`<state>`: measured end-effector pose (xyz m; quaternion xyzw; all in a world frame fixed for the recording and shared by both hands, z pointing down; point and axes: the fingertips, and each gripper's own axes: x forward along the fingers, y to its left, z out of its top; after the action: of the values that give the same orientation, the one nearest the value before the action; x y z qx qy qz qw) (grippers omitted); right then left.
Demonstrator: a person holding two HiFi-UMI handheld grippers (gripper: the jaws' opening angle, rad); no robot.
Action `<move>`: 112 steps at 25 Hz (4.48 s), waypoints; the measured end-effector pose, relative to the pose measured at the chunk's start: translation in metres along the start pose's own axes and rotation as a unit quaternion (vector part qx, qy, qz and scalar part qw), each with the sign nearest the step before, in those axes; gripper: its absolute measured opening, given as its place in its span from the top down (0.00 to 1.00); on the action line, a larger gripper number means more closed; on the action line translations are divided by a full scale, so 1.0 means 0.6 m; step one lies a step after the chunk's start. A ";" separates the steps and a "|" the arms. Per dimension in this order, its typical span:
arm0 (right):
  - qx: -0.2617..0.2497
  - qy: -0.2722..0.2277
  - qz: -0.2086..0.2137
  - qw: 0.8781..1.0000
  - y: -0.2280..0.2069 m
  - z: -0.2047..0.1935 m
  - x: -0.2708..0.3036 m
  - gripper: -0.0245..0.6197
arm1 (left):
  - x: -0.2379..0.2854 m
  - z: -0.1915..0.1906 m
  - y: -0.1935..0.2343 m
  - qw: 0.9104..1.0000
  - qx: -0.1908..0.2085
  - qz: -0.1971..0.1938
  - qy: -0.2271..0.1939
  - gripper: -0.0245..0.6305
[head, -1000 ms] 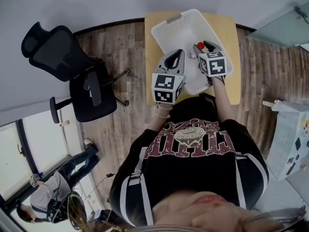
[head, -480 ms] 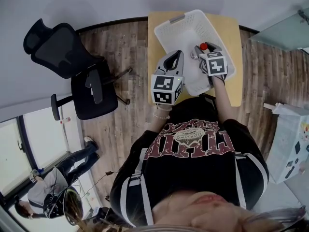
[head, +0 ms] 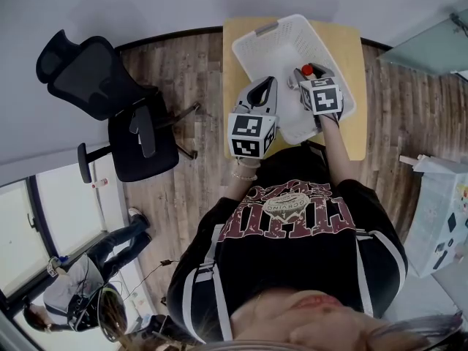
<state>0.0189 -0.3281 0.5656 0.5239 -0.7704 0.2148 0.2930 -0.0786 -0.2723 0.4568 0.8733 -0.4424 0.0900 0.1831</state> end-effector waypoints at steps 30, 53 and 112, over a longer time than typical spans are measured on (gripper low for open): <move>-0.013 -0.050 0.010 0.999 0.012 0.043 -0.072 0.70 | -0.011 0.004 -0.039 1.000 0.007 -0.014 -0.008 0.89; -0.026 -0.112 0.021 0.993 0.016 0.097 -0.185 0.70 | -0.018 0.009 -0.085 0.999 0.014 -0.031 -0.016 0.89; 0.001 -0.230 -0.056 0.972 -0.147 0.085 -0.516 0.70 | 0.045 -0.016 -0.322 0.989 0.047 -0.139 0.007 0.89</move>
<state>0.1760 -0.1815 0.3209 0.6021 -0.7861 0.0725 0.1194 0.0930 -0.1838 0.4281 0.9332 -0.3110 0.0908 0.1553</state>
